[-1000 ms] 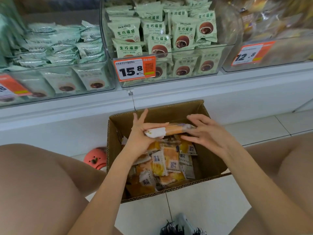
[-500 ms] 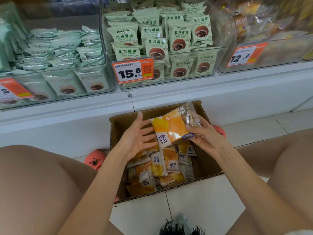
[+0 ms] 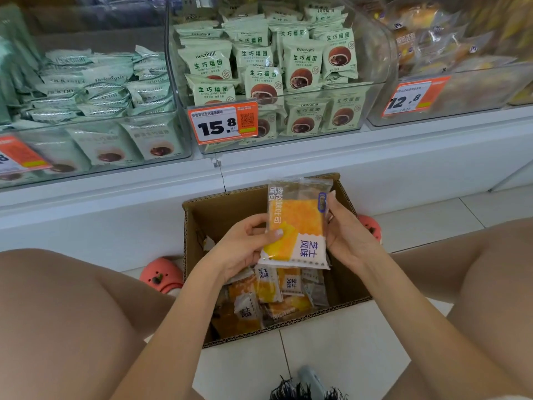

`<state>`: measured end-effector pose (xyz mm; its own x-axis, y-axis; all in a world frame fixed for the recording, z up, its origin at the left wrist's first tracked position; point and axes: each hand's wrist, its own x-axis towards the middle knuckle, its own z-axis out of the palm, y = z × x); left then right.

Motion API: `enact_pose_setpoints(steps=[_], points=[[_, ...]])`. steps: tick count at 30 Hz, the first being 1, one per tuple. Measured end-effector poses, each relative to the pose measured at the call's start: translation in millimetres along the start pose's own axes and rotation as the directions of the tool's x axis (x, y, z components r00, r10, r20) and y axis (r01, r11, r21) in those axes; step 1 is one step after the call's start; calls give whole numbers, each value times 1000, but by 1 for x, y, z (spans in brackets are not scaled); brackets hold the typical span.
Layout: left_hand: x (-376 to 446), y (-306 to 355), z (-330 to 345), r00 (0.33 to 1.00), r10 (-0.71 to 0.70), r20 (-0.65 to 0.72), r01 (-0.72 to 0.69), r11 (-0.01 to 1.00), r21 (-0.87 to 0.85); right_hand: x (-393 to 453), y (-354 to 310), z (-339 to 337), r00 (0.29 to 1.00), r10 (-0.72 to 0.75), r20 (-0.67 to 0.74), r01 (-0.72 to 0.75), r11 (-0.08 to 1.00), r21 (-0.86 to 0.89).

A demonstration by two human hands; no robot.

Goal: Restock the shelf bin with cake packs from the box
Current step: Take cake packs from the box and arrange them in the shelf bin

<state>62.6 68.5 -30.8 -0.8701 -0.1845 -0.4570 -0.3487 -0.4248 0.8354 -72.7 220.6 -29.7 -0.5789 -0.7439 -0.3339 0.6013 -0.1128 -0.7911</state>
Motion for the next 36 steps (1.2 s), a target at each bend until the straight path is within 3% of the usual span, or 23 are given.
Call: enact_pose_setpoints(steps=[6, 8, 11, 15, 19, 24, 27, 31, 34, 36], points=[[8, -6, -3, 987, 105, -118, -117, 988, -97, -11, 0, 10, 988, 155, 27, -125, 878, -462], [11, -6, -4, 979, 130, -155, -153, 977, -149, -13, 3, 11, 993, 119, 9, -93, 821, -564], [14, -6, -4, 979, 115, -170, -157, 955, -254, -12, 2, 11, 998, 51, 27, -24, 790, -612], [16, -7, -5, 978, 87, -191, -158, 907, -391, -14, -3, 8, 989, 72, 133, 32, 760, -649], [14, -7, 3, 991, 29, -129, -94, 841, -534, -15, -7, 9, 968, 105, 229, 68, 766, -639], [13, -8, 13, 996, 4, -93, -63, 768, -638, -17, -15, 15, 957, 140, 252, 68, 740, -669], [10, 4, 15, 990, 59, -127, -126, 772, -623, -15, -30, 25, 967, 118, 227, 103, 632, -768], [-1, 46, 34, 961, 228, -157, -274, 859, -432, -16, -56, 53, 977, -95, 190, 204, 672, -712], [-10, 95, 54, 913, 360, -191, -404, 857, -320, -26, -94, 75, 967, -202, 154, 253, 722, -644], [-16, 137, 68, 853, 476, -216, -510, 848, -143, -35, -134, 86, 961, -233, 152, 277, 765, -581]])
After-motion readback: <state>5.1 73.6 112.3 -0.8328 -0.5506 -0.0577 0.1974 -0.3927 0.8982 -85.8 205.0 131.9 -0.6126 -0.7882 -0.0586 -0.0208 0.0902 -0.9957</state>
